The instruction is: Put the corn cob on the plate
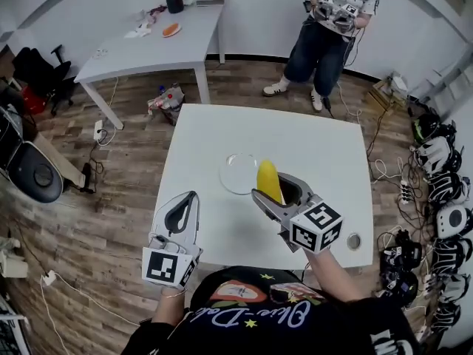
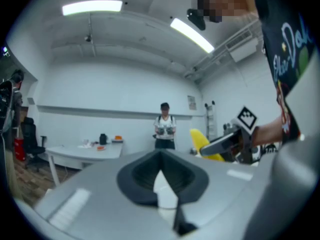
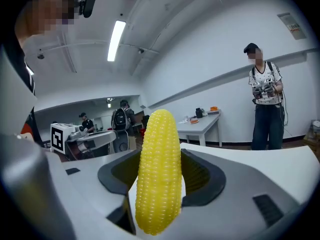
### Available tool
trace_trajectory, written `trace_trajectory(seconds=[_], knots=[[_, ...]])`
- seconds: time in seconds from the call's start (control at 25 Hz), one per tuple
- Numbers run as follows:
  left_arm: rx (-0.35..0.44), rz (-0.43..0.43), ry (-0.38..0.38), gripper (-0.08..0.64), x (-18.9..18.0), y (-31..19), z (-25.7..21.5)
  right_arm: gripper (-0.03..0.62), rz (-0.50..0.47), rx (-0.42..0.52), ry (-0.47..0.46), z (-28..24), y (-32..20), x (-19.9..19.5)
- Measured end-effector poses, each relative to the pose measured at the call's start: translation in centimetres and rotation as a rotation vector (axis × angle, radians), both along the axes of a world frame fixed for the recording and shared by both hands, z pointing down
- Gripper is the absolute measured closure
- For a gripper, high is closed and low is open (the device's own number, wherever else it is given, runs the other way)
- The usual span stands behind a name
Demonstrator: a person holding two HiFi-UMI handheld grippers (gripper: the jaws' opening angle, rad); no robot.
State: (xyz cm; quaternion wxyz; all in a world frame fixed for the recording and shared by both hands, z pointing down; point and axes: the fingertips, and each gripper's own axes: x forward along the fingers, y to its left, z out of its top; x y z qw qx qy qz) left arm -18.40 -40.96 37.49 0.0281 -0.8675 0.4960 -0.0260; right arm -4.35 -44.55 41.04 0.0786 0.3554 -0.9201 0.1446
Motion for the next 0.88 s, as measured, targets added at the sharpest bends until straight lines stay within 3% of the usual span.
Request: trace_trajectory(seconds=[0.44,0.88], knots=[[-0.08,0.036,0.049,0.574,-4.4,-7.3,2.9,0.351,-0.024,-0.236,0.325,12.4,-9.9,-4.4],[-0.135,0.04,0.075,0.574,-6.5,-10.5,4.9,0.351,-0.055,-0.37,0.501,18.9,-13.6,-5.5]])
